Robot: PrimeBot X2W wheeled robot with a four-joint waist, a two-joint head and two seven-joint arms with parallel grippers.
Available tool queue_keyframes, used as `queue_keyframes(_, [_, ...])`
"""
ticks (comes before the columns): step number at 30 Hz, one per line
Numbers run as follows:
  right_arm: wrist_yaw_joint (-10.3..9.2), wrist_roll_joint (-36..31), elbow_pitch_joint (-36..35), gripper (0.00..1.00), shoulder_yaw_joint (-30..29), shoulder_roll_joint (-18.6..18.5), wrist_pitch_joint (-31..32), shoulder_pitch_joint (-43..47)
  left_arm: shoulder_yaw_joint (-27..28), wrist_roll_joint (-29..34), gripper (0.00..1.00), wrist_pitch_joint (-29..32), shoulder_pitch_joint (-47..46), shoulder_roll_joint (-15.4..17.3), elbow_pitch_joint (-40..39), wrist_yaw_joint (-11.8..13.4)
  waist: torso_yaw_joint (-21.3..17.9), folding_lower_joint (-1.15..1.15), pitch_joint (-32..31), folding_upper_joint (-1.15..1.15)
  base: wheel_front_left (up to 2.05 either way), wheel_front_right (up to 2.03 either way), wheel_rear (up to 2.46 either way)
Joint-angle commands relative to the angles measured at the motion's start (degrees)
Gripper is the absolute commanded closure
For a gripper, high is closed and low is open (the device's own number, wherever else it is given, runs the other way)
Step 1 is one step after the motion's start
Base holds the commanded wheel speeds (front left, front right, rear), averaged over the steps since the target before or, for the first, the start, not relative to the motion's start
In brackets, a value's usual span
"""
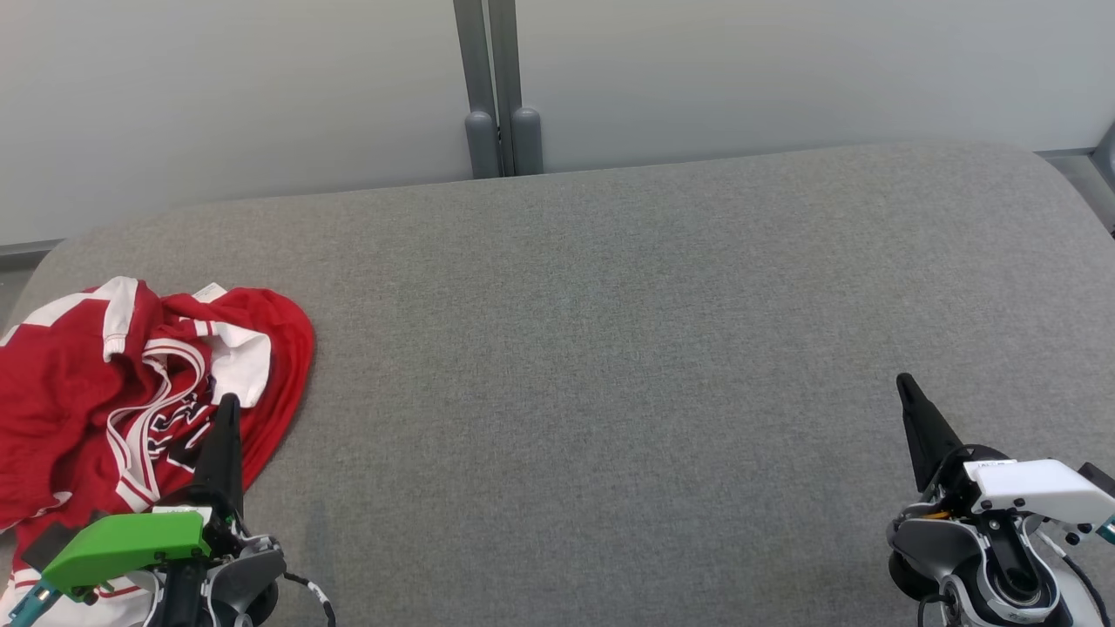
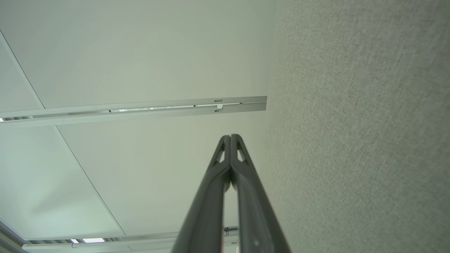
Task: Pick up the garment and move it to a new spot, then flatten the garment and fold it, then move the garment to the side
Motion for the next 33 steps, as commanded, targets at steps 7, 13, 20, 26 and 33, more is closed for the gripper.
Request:
queue_keyframes(7, [0.05, -0.39, 0.06, 1.0, -0.12, -0.02, 0.25, -0.7, 0.08, -0.05, 1.0, 0.22, -0.72, 0.04, -0.03, 0.1, 0.0, 0.0, 0.0, 0.0, 0.0, 0.0, 0.0])
queue_keyframes(13, [0.05, -0.39, 0.06, 1.0, -0.12, -0.02, 0.25, -0.7, 0.08, -0.05, 1.0, 0.22, -0.72, 0.04, -0.03, 0.1, 0.0, 0.0, 0.0, 0.0, 0.0, 0.0, 0.0])
queue_keyframes(20, [0.05, -0.39, 0.06, 1.0, -0.12, -0.03, 0.25, -0.7, 0.08, -0.05, 1.0, 0.22, -0.72, 0.04, -0.03, 0.1, 0.0, 0.0, 0.0, 0.0, 0.0, 0.0, 0.0])
queue_keyframes(26, [0.05, -0.39, 0.07, 1.0, -0.12, -0.03, 0.26, -0.7, 0.08, -0.04, 1.0, 0.22, -0.72, 0.04, -0.03, 0.1, 0.0, 0.0, 0.0, 0.0, 0.0, 0.0, 0.0])
queue_keyframes(33, [0.05, -0.39, 0.07, 1.0, -0.12, -0.03, 0.26, -0.7, 0.08, -0.04, 1.0, 0.21, -0.72, 0.04, -0.03, 0.1, 0.0, 0.0, 0.0, 0.0, 0.0, 0.0, 0.0])
